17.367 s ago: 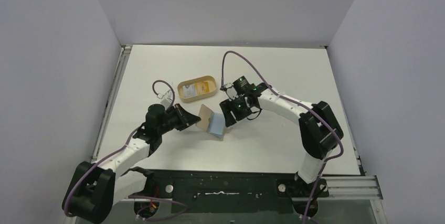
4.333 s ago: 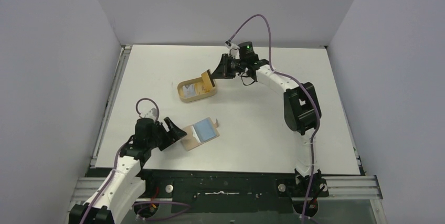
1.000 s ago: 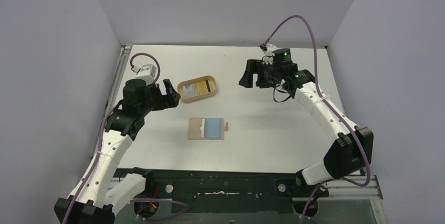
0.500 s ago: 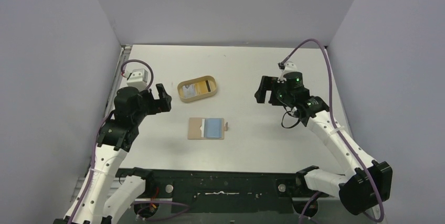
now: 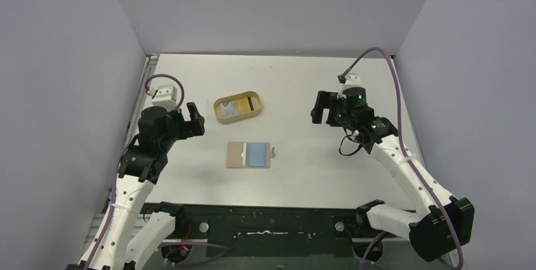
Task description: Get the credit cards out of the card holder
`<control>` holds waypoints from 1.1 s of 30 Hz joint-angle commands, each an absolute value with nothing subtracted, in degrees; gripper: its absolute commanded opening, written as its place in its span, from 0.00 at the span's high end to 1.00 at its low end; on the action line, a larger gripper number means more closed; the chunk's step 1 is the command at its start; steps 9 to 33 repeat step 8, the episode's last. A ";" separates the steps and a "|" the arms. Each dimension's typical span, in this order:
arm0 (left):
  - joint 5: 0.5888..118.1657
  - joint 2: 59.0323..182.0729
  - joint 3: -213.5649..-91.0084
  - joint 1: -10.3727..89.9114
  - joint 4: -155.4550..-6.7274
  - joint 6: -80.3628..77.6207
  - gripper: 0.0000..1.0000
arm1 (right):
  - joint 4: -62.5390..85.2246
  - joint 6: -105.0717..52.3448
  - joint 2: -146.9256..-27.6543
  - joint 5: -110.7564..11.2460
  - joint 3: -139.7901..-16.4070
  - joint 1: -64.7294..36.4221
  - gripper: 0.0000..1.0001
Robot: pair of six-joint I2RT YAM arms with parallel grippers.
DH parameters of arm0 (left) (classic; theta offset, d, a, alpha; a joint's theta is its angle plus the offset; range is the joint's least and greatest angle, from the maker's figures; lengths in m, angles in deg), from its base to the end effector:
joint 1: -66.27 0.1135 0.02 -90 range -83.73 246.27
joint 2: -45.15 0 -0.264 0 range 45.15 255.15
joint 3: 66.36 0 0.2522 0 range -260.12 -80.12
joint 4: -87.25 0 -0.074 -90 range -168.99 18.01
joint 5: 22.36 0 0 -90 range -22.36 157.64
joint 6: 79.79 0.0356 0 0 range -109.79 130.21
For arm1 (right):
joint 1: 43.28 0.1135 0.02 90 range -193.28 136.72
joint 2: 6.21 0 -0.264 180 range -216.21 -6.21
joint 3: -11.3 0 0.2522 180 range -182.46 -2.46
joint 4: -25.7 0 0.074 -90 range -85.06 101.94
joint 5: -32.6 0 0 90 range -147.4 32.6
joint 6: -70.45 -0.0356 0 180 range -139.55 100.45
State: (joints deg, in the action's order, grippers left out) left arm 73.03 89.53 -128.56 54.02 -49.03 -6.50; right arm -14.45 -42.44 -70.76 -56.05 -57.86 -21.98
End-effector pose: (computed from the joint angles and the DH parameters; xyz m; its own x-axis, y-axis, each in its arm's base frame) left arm 0.1667 -0.0328 0.3275 -0.4458 -0.1961 -0.8734 0.0005 0.9756 -0.2193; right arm 0.2299 0.0905 0.3085 -0.6471 0.1651 -0.7443 -0.1404 0.9338 0.3291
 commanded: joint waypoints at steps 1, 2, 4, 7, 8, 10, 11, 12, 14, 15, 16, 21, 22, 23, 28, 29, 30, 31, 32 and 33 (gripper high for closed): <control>73.45 89.19 -128.37 54.33 -52.62 -6.05 0.03 | -12.77 -40.10 -69.95 -55.13 -60.11 -22.05 0.00; 73.44 89.10 -128.28 54.32 -52.69 -6.05 0.03 | -12.28 -39.27 -69.52 -54.19 -59.65 -22.09 0.00; 73.44 89.14 -128.32 54.32 -52.64 -6.13 0.03 | -11.42 -37.96 -68.41 -52.87 -58.53 -22.09 0.00; 73.44 89.32 -128.26 54.32 -52.21 -6.02 0.03 | -10.77 -37.69 -67.58 -52.91 -58.34 -22.05 0.00; 73.46 89.23 -128.16 54.32 -52.32 -6.05 0.03 | -10.74 -37.68 -67.44 -53.52 -58.43 -22.06 0.00; 73.46 89.23 -128.16 54.32 -52.32 -6.05 0.03 | -10.74 -37.68 -67.44 -53.52 -58.43 -22.06 0.00; 73.46 89.23 -128.16 54.32 -52.32 -6.05 0.03 | -10.74 -37.68 -67.44 -53.52 -58.43 -22.06 0.00; 73.46 89.23 -128.16 54.32 -52.32 -6.05 0.03 | -10.74 -37.68 -67.44 -53.52 -58.43 -22.06 0.00; 73.46 89.23 -128.16 54.32 -52.32 -6.05 0.03 | -10.74 -37.68 -67.44 -53.52 -58.43 -22.06 0.00; 73.46 89.23 -128.16 54.32 -52.32 -6.05 0.03 | -10.74 -37.68 -67.44 -53.52 -58.43 -22.06 0.00; 73.46 89.23 -128.16 54.32 -52.32 -6.05 0.03 | -10.74 -37.68 -67.44 -53.52 -58.43 -22.06 0.00; 73.46 89.23 -128.16 54.32 -52.32 -6.05 0.03 | -10.74 -37.68 -67.44 -53.52 -58.43 -22.06 0.00; 73.46 89.23 -128.16 54.32 -52.32 -6.05 0.03 | -10.74 -37.68 -67.44 -53.52 -58.43 -22.06 0.00; 73.46 89.23 -128.16 54.32 -52.32 -6.05 0.03 | -10.74 -37.68 -67.44 -53.52 -58.43 -22.06 0.00; 73.46 89.23 -128.16 54.32 -52.32 -6.05 0.03 | -10.74 -37.68 -67.44 -53.52 -58.43 -22.06 0.00; 73.46 89.23 -128.16 54.32 -52.32 -6.05 0.03 | -10.74 -37.68 -67.44 -53.52 -58.43 -22.06 0.00; 73.46 89.23 -128.16 54.32 -52.32 -6.05 0.03 | -10.74 -37.68 -67.44 -53.52 -58.43 -22.06 0.00; 73.46 89.23 -128.16 54.32 -52.32 -6.05 0.03 | -10.74 -37.68 -67.44 -53.52 -58.43 -22.06 0.00; 73.46 89.23 -128.16 54.32 -52.32 -6.05 0.03 | -10.74 -37.68 -67.44 -53.52 -58.43 -22.06 0.00; 73.46 89.23 -128.16 54.32 -52.32 -6.05 0.03 | -10.74 -37.68 -67.44 -53.52 -58.43 -22.06 0.00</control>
